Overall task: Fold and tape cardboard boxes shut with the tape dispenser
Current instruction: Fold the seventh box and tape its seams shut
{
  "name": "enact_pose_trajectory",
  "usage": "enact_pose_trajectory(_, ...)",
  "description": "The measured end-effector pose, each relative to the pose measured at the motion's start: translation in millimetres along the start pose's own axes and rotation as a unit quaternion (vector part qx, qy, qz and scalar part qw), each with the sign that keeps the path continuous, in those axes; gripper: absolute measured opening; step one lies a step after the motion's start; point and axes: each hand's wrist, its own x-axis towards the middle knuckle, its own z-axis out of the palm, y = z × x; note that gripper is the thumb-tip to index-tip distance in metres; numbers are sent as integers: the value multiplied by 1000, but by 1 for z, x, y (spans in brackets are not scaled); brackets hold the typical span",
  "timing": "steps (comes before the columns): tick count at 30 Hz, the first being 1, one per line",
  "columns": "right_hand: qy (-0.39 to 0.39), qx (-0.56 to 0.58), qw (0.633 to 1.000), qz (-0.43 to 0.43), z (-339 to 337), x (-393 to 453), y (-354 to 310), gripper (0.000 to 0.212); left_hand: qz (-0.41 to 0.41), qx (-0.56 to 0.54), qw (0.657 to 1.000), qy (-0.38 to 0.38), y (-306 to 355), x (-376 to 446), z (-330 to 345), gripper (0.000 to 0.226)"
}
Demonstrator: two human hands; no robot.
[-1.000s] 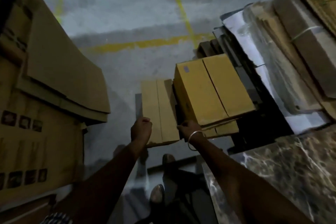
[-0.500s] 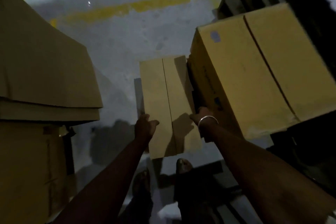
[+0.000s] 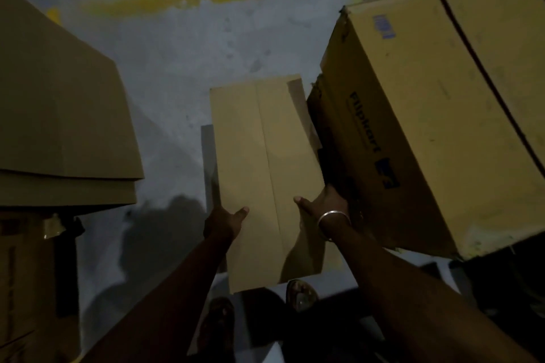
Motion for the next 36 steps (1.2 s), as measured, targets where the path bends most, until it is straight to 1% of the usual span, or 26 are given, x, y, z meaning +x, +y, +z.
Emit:
enact_pose_trajectory(3,10,-4,999,-30,-15,-33,-21,103,8,-4,1000,20,10,-33,-33,78)
enact_pose_trajectory(5,14,-15,998,-52,-32,-64,-42,96,9,-17,999,32,25,-69,-63,78)
enact_pose_trajectory(7,15,-28,998,-54,-57,-101,-66,91,14,-13,998,53,50,-112,-98,73)
enact_pose_trajectory(9,2,-36,998,-47,-85,-145,-90,96,35,-2,996,76,73,-159,-136,64)
enact_pose_trajectory(11,2,-37,998,-42,-116,-191,-115,98,61,-22,995,77,98,-205,-176,56)
enact_pose_trajectory(15,45,-22,997,-57,-182,-294,-159,88,81,-42,994,53,147,-290,-252,52)
enact_pose_trajectory(18,89,13,994,-68,-231,-363,-185,82,105,-46,992,61,189,-350,-302,53)
enact_pose_trajectory(21,133,24,988,-82,-279,-426,-198,83,158,-53,984,65,227,-408,-339,32)
enact_pose_trajectory(22,148,28,985,-86,-295,-445,-201,84,175,-64,980,69,240,-426,-350,29)
enact_pose_trajectory(24,176,37,979,-94,-325,-483,-202,84,212,-66,973,69,262,-457,-363,30)
enact_pose_trajectory(27,224,61,966,-111,-369,-528,-189,78,272,-67,959,41,297,-505,-370,29)
enact_pose_trajectory(29,263,87,953,-121,-393,-552,-171,74,308,-66,949,20,316,-532,-364,34)
enact_pose_trajectory(31,300,128,939,-113,-415,-571,-147,70,339,-64,938,-5,330,-560,-351,40)
enact_pose_trajectory(33,326,141,929,-98,-432,-589,-123,65,362,-63,930,-24,341,-585,-335,40)
enact_pose_trajectory(34,339,150,925,-85,-443,-601,-103,69,376,-63,924,-38,346,-602,-319,38)
enact_pose_trajectory(36,362,167,914,-76,-458,-614,-69,86,395,-66,914,-63,352,-630,-296,37)
